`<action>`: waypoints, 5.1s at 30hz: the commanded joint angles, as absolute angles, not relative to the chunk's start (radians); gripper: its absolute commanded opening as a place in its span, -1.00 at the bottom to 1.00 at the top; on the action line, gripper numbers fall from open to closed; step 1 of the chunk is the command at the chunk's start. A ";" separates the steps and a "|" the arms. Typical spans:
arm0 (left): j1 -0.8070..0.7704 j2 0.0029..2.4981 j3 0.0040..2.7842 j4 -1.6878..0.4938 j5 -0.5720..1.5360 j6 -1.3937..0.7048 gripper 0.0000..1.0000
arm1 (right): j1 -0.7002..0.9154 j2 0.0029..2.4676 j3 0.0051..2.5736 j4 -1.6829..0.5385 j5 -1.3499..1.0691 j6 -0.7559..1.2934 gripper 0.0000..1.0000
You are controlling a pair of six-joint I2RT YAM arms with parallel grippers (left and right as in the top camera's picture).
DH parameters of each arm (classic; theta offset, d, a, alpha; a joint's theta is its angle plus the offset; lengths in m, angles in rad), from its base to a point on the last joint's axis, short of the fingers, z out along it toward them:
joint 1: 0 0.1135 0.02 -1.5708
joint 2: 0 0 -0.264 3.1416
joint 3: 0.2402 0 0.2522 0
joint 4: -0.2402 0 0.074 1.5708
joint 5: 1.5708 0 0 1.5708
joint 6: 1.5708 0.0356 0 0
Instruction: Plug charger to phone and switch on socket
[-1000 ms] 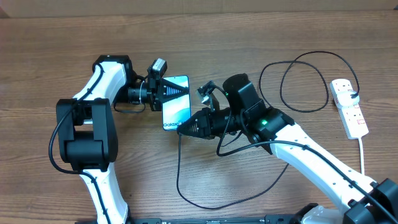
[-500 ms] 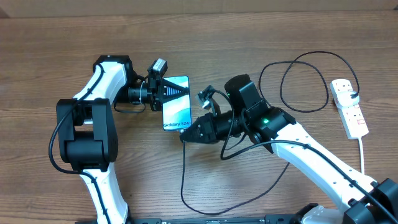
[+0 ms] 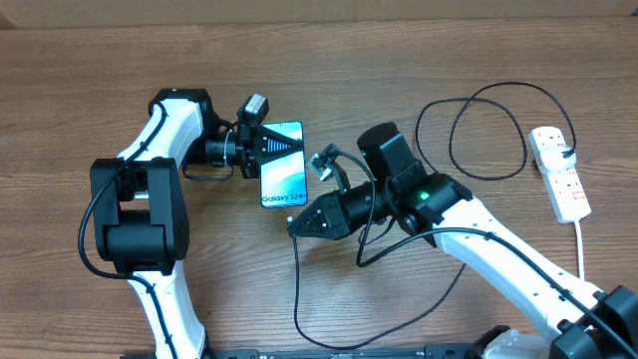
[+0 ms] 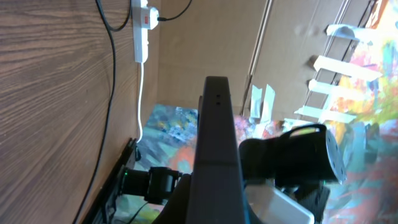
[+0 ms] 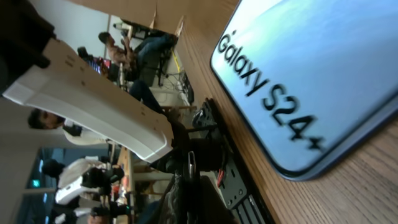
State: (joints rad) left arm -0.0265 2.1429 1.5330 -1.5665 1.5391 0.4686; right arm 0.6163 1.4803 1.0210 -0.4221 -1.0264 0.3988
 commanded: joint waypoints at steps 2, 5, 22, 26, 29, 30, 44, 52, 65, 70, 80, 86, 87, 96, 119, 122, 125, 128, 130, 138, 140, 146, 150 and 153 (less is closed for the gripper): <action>-0.032 2.136 1.534 -1.569 1.581 0.421 -0.92 | 0.647 1.483 1.020 -0.421 -0.969 0.362 -0.92; -0.032 2.136 1.534 -1.570 1.581 0.421 -0.91 | 0.648 1.483 1.020 -0.417 -0.941 0.367 -0.92; -0.033 2.136 1.534 -1.569 1.582 0.422 -0.91 | 0.648 1.483 1.020 -0.358 -0.836 0.461 -0.92; -0.033 2.136 1.534 -1.570 1.582 0.422 -0.92 | 0.648 1.483 1.020 -0.352 -0.806 0.507 -0.92; -0.033 2.136 1.534 -1.571 1.582 0.422 -0.91 | 0.648 1.483 1.020 -0.348 -0.804 0.532 -0.92; -0.033 2.136 1.534 -1.571 1.582 0.422 -0.92 | 0.648 1.483 1.020 -0.346 -0.805 0.533 -0.92; -0.033 2.136 1.534 -1.570 1.582 0.426 -0.91 | 0.648 1.483 1.020 -0.292 -0.834 0.734 -0.93; -0.033 2.136 1.534 -1.570 1.582 0.426 -0.92 | 0.648 1.483 1.020 -0.281 -0.864 0.735 -0.93; -0.030 2.136 1.534 -1.572 1.582 0.396 -0.92 | 0.648 1.483 1.020 -0.322 -0.874 0.791 -0.93; -0.030 2.136 1.534 -1.569 1.582 0.396 -0.92 | 0.648 1.483 1.020 -0.318 -0.892 0.793 -0.92; -0.030 2.136 1.534 -1.565 1.582 0.403 -0.92 | 0.648 1.483 1.020 -0.271 -0.866 0.838 -0.93; -0.025 2.136 1.534 -1.564 1.582 0.403 -0.92 | 0.648 1.483 1.020 -0.301 -0.865 0.838 -0.93; -0.022 2.136 1.534 -1.563 1.582 0.403 -0.92 | 0.648 1.483 1.020 -0.315 -0.865 0.838 -0.93; -0.005 2.136 1.534 -1.562 1.582 0.404 -0.91 | 0.648 1.483 1.020 -0.322 -0.865 0.838 -0.93; -0.008 2.136 1.534 -1.600 1.581 0.404 -0.91 | 0.648 1.483 1.020 -0.292 -0.838 0.869 -0.93; -0.008 2.136 1.534 -1.598 1.581 0.415 -0.91 | 0.648 1.483 1.020 -0.292 -0.839 0.868 -0.93; -0.006 2.136 1.534 -1.544 1.581 0.430 -0.91 | 0.648 1.483 1.020 -0.305 -0.842 0.831 -0.93; 0.007 2.136 1.534 -1.455 1.581 0.424 -0.92 | 0.647 1.483 1.020 -0.398 -0.795 0.731 -0.93; 0.020 2.136 1.534 -1.409 1.580 0.404 -0.91 | 0.635 1.483 1.020 -0.506 -0.715 0.683 -0.93; 0.052 2.136 1.534 -1.322 1.526 0.343 -0.92 | 0.538 1.483 1.020 -0.775 -0.400 0.551 -0.93; 0.052 2.136 1.534 -1.323 1.497 0.343 -0.92 | 0.511 1.483 1.020 -0.793 -0.292 0.551 -0.93; 0.051 2.136 1.534 -1.322 1.466 0.334 -0.91 | 0.448 1.520 1.021 -0.830 -0.067 0.552 -0.93; 0.051 2.136 1.534 -1.315 1.466 0.332 -0.92 | 0.443 1.604 1.022 -0.866 0.029 0.552 -0.93; 0.051 2.136 1.534 -1.311 1.464 0.329 -0.92 | 0.443 1.690 1.022 -0.866 0.090 0.552 -0.93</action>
